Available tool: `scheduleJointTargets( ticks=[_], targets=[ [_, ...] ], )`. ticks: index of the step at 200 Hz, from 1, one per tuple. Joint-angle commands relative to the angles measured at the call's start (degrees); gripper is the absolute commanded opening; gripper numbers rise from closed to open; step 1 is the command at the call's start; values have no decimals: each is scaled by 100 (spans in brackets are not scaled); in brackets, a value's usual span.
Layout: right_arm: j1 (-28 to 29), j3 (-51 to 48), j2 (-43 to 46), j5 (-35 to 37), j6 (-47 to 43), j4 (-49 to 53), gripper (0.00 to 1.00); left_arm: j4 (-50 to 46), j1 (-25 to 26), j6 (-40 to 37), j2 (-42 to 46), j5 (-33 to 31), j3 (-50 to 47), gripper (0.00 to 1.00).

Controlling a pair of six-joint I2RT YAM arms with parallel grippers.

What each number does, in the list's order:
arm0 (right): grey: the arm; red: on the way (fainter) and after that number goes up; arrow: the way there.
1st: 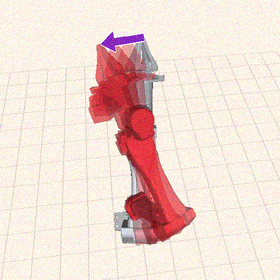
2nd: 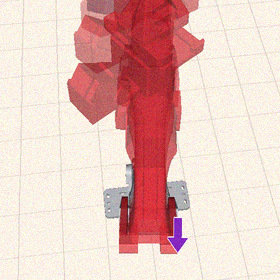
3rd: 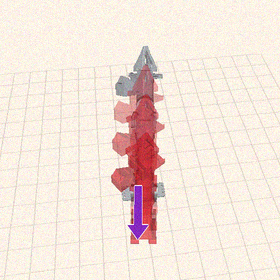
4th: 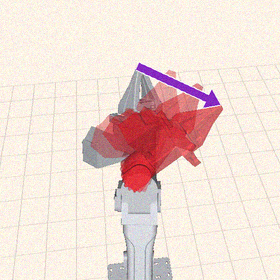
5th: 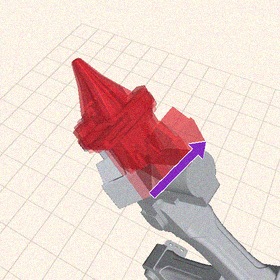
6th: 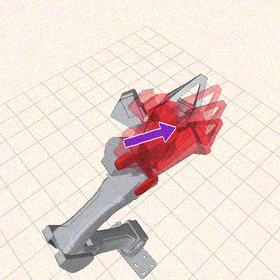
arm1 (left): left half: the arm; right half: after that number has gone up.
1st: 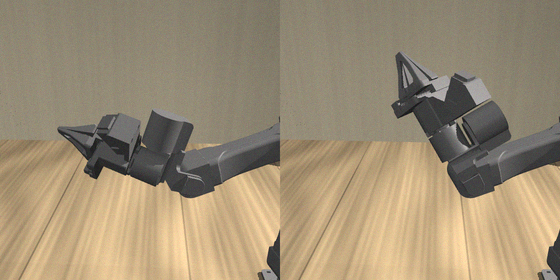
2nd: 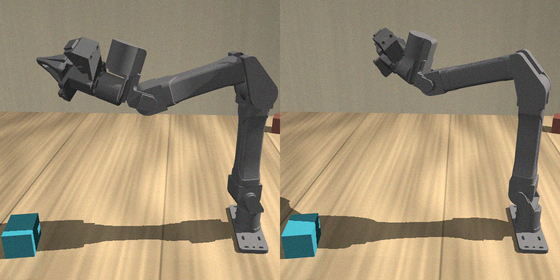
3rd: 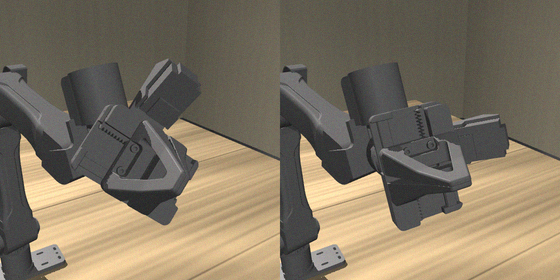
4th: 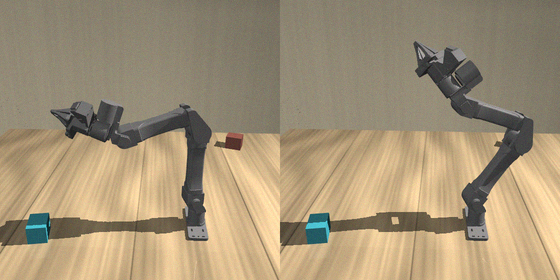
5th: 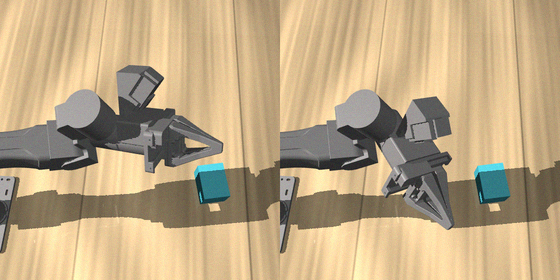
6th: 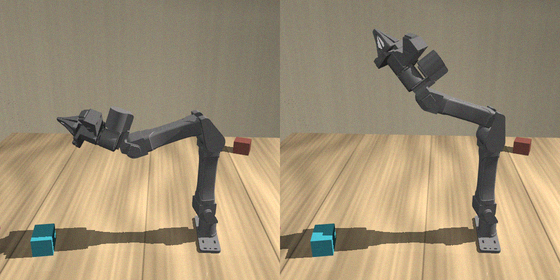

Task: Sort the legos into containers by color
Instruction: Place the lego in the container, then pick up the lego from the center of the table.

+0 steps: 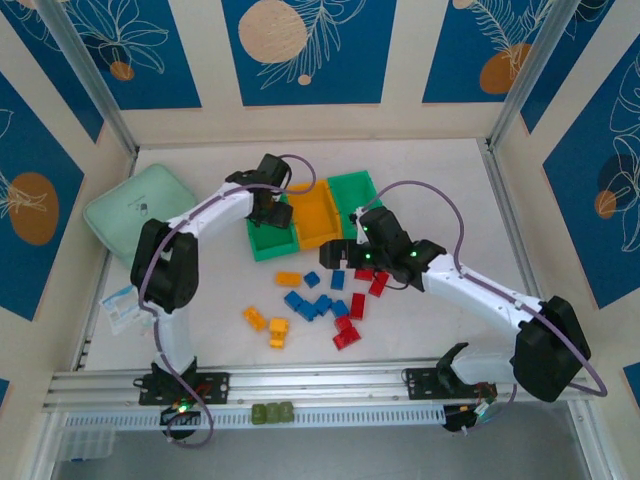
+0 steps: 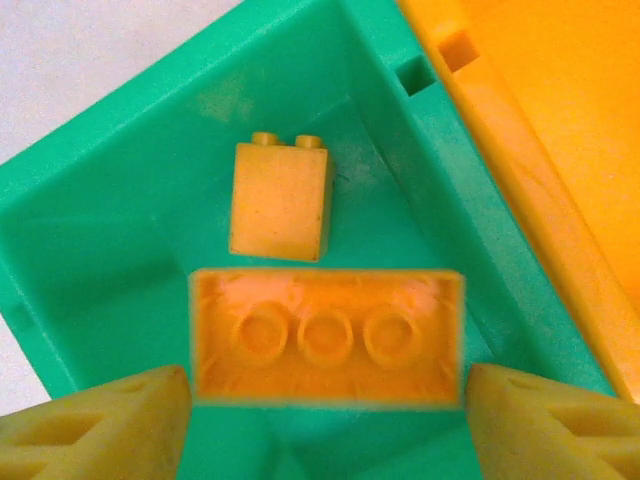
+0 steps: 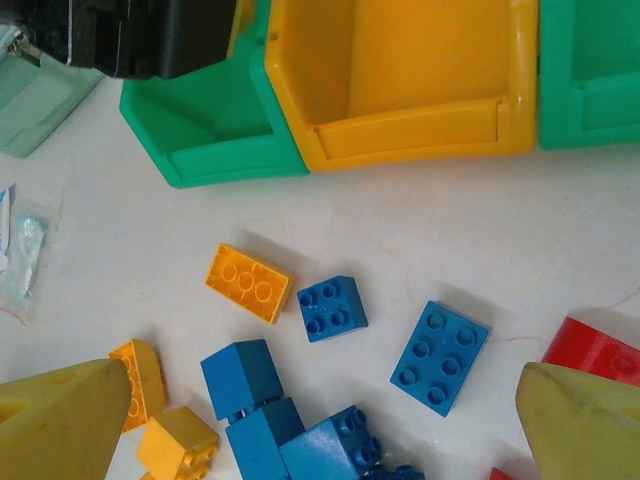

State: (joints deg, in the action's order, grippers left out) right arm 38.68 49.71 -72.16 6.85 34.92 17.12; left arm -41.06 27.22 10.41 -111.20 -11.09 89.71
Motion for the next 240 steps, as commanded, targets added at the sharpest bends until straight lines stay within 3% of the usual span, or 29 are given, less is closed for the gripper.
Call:
scheduleJointTargets(
  ticks=[1, 44, 88, 148, 191, 240],
  targets=[
    [-94, -57, 181, -214, -106, -93, 99, -279, -39, -97, 13, 83, 226, 74],
    [-172, -7, 233, -342, -207, 37, 99, -519, -24, 73, 390, 193, 196, 75],
    [-176, -47, 216, -464, -311, 403, 99, -308, 96, 717, 1382, 582, -779, 75],
    [-47, -262, 217, -545, -163, 496, 99, -43, 846, 1624, 2557, 819, -2138, 77],
    [270, -411, 21, -413, -141, 287, 99, 101, 1373, 2115, 2581, 885, -2647, 77],
    [665, -587, -85, -113, -273, -77, 99, 596, 1574, 2466, 2211, 1109, -3074, 78]
  ],
)
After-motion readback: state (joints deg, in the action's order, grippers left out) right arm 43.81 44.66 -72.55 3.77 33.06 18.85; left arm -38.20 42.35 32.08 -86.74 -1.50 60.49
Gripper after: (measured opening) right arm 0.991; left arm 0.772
